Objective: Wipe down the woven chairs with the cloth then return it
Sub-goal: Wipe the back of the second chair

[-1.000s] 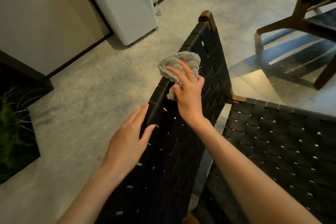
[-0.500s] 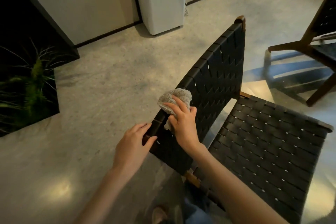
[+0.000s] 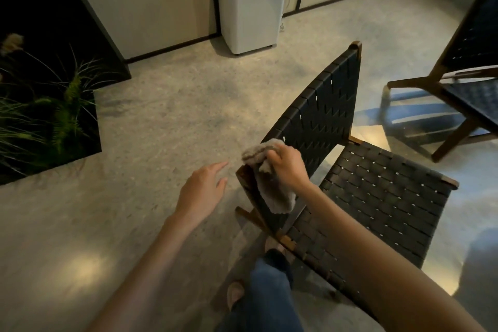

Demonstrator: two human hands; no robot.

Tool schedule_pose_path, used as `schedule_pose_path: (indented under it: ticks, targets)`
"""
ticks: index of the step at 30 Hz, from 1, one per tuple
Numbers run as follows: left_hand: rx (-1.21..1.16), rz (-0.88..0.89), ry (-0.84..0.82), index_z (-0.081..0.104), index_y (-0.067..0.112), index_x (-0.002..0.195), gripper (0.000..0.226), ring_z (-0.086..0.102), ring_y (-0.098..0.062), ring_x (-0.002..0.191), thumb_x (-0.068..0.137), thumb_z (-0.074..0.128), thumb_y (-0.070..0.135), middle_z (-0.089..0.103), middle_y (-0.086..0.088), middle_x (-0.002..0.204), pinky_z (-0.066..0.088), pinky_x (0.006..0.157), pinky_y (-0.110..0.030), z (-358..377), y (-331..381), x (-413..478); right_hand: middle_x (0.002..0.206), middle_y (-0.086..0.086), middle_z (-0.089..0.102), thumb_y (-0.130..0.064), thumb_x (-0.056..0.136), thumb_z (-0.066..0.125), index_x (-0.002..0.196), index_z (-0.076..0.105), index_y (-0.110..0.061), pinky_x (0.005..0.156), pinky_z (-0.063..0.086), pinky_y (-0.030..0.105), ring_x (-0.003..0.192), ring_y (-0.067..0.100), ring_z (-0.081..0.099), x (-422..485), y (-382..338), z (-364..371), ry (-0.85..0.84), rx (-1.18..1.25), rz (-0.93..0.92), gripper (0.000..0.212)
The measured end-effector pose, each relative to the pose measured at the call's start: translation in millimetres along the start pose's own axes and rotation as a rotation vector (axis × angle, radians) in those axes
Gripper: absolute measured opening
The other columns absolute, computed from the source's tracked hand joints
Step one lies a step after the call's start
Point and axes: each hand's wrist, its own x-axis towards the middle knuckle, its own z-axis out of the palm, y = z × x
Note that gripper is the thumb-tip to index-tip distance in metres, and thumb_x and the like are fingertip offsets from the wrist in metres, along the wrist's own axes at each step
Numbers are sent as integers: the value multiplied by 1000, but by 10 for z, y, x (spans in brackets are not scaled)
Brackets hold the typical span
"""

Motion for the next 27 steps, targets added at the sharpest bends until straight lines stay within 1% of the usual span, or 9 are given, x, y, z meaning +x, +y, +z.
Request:
schedule_pose_path:
  ticks: [3, 6, 9, 11, 15, 18, 22, 25, 27]
  targets:
    - [-17, 19, 13, 48, 26, 138, 43, 52, -15, 122, 95, 52, 24, 53, 2, 137, 41, 96, -26, -200, -65, 59, 119, 3, 62, -16, 97, 43, 120, 61, -24, 100, 42, 45, 110, 23, 55, 23, -157, -124, 199, 47, -26, 30]
    - [-28, 47, -10, 46, 25, 139, 43, 51, -15, 123, 96, 51, 24, 52, 2, 137, 39, 96, -24, -333, -96, 174, 132, 4, 56, -17, 98, 43, 130, 56, -25, 105, 37, 51, 119, 31, 48, 136, -255, -170, 202, 3, -8, 35]
    - [-25, 106, -32, 44, 26, 140, 43, 50, -14, 123, 97, 49, 25, 50, 3, 139, 36, 95, -20, -414, -121, 357, 139, 0, 50, -17, 99, 42, 130, 56, -26, 109, 26, 38, 122, 24, 38, 261, -315, -152, 202, -89, -21, 35]
    - [-17, 151, -58, 43, 27, 140, 43, 48, -13, 124, 98, 47, 25, 48, 3, 141, 34, 96, -20, -462, -140, 519, 142, -2, 47, -17, 99, 41, 130, 56, -25, 100, 16, 29, 122, 18, 33, 389, -326, -116, 227, -138, -6, 35]
    - [30, 238, -96, 40, 27, 142, 44, 46, -13, 127, 98, 46, 25, 45, 5, 142, 34, 97, -20, -607, -161, 1009, 147, -4, 41, -17, 100, 39, 131, 55, -24, 100, 7, 25, 135, 19, 30, 743, -326, -61, 247, -180, 52, 36]
    - [48, 307, -149, 40, 28, 142, 44, 46, -14, 126, 99, 44, 25, 45, 4, 143, 34, 97, -21, -744, -155, 1504, 149, -4, 38, -18, 100, 40, 134, 53, -24, 102, 8, 25, 137, 19, 28, 1041, -327, -21, 299, -184, 102, 37]
    - [89, 419, -239, 38, 27, 143, 44, 44, -13, 127, 99, 43, 25, 43, 5, 144, 36, 101, -25, -898, 10, 2163, 151, -3, 35, -22, 99, 40, 138, 48, -29, 88, 10, 17, 133, 23, 30, 1368, -347, 38, 393, -281, 178, 40]
    - [114, 530, -301, 37, 26, 144, 44, 43, -13, 128, 99, 42, 25, 41, 6, 145, 36, 102, -26, -934, 185, 2571, 149, -6, 37, -21, 100, 41, 138, 46, -32, 89, 15, 15, 130, 20, 33, 1535, -396, 21, 494, -224, 244, 41]
    - [125, 580, -346, 35, 26, 144, 45, 43, -13, 129, 100, 42, 25, 41, 6, 145, 37, 102, -27, -935, 292, 2807, 145, -7, 41, -17, 99, 43, 138, 47, -30, 88, 13, 3, 127, 17, 37, 1653, -455, -51, 591, -136, 285, 41]
